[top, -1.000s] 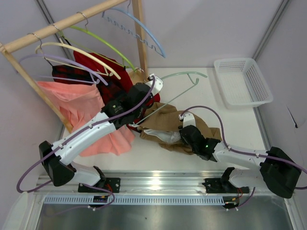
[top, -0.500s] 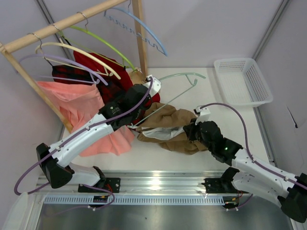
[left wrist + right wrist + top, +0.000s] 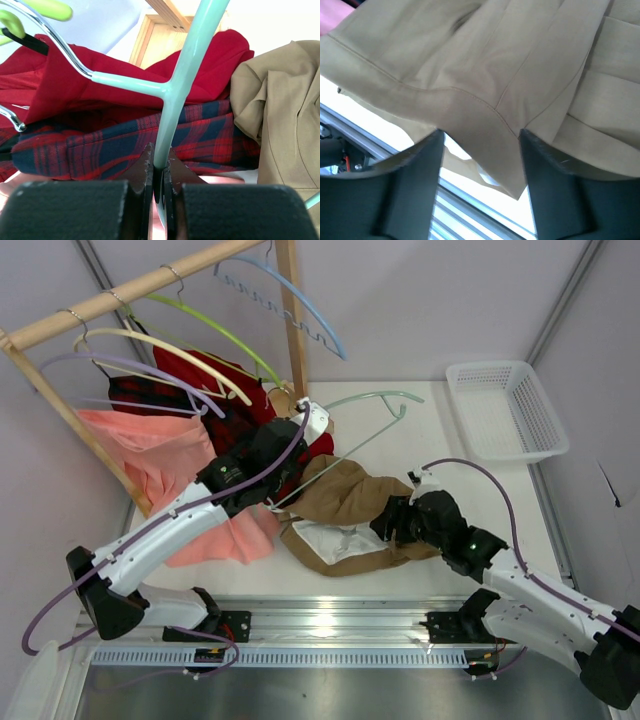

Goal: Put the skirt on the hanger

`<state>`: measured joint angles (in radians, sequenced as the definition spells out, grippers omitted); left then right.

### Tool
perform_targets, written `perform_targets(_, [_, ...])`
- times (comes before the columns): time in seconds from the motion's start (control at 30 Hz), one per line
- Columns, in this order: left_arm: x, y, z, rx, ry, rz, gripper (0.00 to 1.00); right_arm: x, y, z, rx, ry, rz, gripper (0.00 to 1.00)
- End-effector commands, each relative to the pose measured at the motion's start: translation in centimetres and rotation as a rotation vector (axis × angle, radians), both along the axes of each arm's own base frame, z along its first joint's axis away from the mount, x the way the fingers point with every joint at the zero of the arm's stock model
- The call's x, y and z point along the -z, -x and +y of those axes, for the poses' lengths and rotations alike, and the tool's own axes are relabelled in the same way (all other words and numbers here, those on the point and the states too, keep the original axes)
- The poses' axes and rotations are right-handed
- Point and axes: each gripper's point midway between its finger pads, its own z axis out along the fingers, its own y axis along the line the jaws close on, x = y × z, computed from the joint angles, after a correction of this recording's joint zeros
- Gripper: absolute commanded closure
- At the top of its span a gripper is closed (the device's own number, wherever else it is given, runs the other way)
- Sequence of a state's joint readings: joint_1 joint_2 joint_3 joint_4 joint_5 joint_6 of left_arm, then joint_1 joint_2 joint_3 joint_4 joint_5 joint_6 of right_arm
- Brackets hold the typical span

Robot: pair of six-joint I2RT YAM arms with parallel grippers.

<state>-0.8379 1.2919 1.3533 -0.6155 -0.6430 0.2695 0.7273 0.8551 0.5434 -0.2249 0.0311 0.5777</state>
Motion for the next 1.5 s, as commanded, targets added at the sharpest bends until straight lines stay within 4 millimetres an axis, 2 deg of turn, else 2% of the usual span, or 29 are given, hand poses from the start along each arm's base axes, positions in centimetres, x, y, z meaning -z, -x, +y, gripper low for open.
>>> perform_targets(0.0, [-1.4, 0.2, 0.6, -0.019, 0.058, -0.035, 1.00, -1.5, -1.5, 0.4, 0.035, -0.023, -0.079, 0.29])
perform_targets(0.17, [-1.4, 0.2, 0.6, -0.019, 0.058, -0.035, 1.00, -1.5, -2.0, 1.4, -0.017, 0.060, -0.130, 0.26])
perform_targets(0.3, [-1.3, 0.1, 0.5, -0.019, 0.055, -0.032, 1.00, -0.6, -0.9, 2.9, -0.121, 0.132, -0.157, 0.27])
perform_targets(0.37, [-1.2, 0.1, 0.5, -0.021, 0.049, -0.030, 1.00, -0.2, -0.7, 2.6, -0.116, 0.161, -0.163, 0.27])
perform_targets(0.43, [-1.2, 0.1, 0.6, -0.024, 0.051, -0.031, 1.00, 0.2, 0.0, 2.2, -0.119, 0.187, -0.157, 0.27])
perform_targets(0.53, [-1.2, 0.1, 0.7, -0.027, 0.052, -0.032, 1.00, -1.0, 0.1, 0.4, -0.021, 0.178, -0.152, 0.27])
perform_targets(0.57, [-1.2, 0.1, 0.7, -0.029, 0.053, -0.031, 1.00, -1.6, 0.2, -1.1, 0.044, 0.184, -0.151, 0.27])
perform_targets(0.6, [-1.5, 0.1, 0.6, -0.031, 0.059, -0.036, 1.00, -1.9, 0.3, -1.8, 0.082, 0.172, -0.139, 0.28])
perform_targets(0.67, [-0.9, 0.1, 0.6, -0.033, 0.054, -0.028, 1.00, -2.4, 1.2, -2.6, 0.122, 0.130, -0.099, 0.34])
perform_targets(0.7, [-0.8, 0.1, 0.6, -0.034, 0.054, -0.027, 1.00, -3.1, 2.1, -2.4, 0.091, 0.078, -0.089, 0.37])
perform_targets(0.8, [-0.4, 0.1, 0.7, -0.040, 0.054, -0.028, 1.00, -1.5, 4.3, -2.5, 0.073, 0.028, 0.014, 0.44])
perform_targets(0.87, [-0.6, -0.1, 0.8, -0.051, 0.060, -0.040, 1.00, 0.8, 5.4, -3.0, 0.089, 0.040, 0.097, 0.48])
perform_targets(1.0, [0.3, 0.0, 1.5, -0.082, 0.033, -0.044, 1.00, 2.0, 7.3, -2.5, 0.093, -0.015, 0.214, 0.57])
perform_targets(1.2, [0.8, 0.3, 1.8, -0.078, 0.040, -0.047, 1.00, 3.4, 8.4, -2.9, 0.108, 0.011, 0.274, 0.59])
perform_targets(1.47, [0.6, 0.6, 1.9, -0.072, 0.054, -0.054, 1.00, 4.6, 9.1, -1.0, 0.070, -0.016, 0.310, 0.60])
